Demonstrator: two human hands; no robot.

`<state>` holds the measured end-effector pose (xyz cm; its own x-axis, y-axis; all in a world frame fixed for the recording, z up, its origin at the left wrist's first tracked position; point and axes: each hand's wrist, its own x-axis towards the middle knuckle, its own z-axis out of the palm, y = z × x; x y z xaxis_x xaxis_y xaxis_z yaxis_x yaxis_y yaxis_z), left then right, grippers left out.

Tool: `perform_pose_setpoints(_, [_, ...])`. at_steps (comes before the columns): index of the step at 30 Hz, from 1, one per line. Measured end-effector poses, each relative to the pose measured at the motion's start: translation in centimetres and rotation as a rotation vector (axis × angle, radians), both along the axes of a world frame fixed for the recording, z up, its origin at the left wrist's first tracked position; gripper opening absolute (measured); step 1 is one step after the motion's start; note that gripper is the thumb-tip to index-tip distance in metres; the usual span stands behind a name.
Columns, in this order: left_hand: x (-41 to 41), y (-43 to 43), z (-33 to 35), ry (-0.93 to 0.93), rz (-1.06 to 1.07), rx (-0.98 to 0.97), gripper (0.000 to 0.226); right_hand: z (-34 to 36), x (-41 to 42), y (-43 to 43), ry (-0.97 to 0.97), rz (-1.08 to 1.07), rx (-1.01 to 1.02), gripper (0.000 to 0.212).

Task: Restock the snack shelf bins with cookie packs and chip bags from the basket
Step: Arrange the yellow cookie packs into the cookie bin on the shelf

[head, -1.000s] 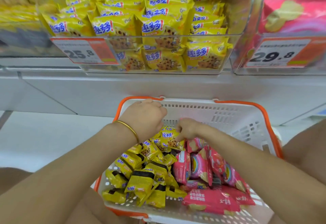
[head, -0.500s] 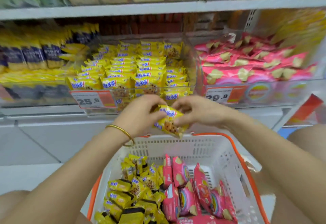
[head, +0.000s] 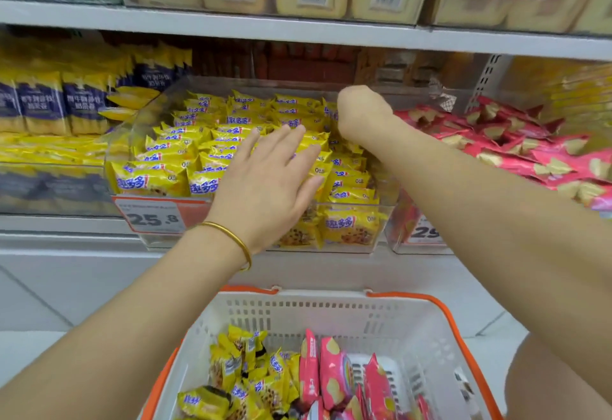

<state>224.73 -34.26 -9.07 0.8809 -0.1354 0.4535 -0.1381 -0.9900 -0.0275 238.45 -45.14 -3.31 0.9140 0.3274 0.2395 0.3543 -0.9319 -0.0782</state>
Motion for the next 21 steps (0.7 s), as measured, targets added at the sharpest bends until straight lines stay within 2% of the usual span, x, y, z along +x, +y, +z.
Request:
perform_pose_setpoints(5, [1.2,1.1,-1.2,0.058,0.035,-0.006,0.061,-0.6,5.1,1.4,0.037,-0.018,-0.158,0.035])
perform_pose_setpoints(10, [1.5,1.3,-1.5,0.034,0.022,-0.001,0.059,-0.7,7.0,1.9,-0.123,-0.028,-0.325,0.041])
perform_pose_setpoints(15, [1.9,1.4,-1.7,-0.005,0.004,-0.007,0.056,-1.7,7.8,2.0,-0.059,-0.023,-0.260,0.042])
perform_pose_setpoints(19, [2.1,1.5,-1.9,-0.008,0.000,-0.007,0.057,-1.2,7.6,2.1,0.032,0.016,-0.194,0.052])
perform_pose_setpoints(21, [2.0,1.5,-1.9,-0.016,-0.002,-0.018,0.057,-0.2,6.5,1.9,0.055,0.018,-0.143,0.040])
